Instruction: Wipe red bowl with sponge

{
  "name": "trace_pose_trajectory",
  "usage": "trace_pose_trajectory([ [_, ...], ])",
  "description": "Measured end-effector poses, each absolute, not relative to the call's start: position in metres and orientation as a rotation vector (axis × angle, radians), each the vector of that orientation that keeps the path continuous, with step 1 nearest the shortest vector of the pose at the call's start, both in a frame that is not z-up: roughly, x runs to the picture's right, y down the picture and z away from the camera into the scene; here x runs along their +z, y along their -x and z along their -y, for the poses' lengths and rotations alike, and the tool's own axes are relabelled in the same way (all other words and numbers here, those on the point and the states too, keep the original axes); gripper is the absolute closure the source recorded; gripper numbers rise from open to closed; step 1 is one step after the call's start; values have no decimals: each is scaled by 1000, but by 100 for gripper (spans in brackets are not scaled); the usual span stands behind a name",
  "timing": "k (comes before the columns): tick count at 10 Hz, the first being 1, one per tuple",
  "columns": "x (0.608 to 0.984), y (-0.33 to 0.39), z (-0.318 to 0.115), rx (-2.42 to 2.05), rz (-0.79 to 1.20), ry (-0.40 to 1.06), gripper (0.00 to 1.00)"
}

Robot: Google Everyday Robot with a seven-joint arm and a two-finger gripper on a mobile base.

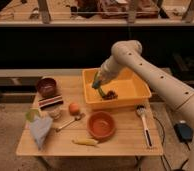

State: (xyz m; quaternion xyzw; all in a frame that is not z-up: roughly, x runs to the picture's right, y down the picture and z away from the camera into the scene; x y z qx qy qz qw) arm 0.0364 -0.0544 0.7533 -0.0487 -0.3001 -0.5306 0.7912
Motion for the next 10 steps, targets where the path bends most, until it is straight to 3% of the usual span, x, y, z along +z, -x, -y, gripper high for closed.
trace_pose_trajectory([
  [3, 699, -31, 36, -1134, 739, 89, 100],
  [7, 618, -25, -35, -1099, 843, 126, 100],
  [10, 596, -21, -60, -1094, 871, 147, 100],
])
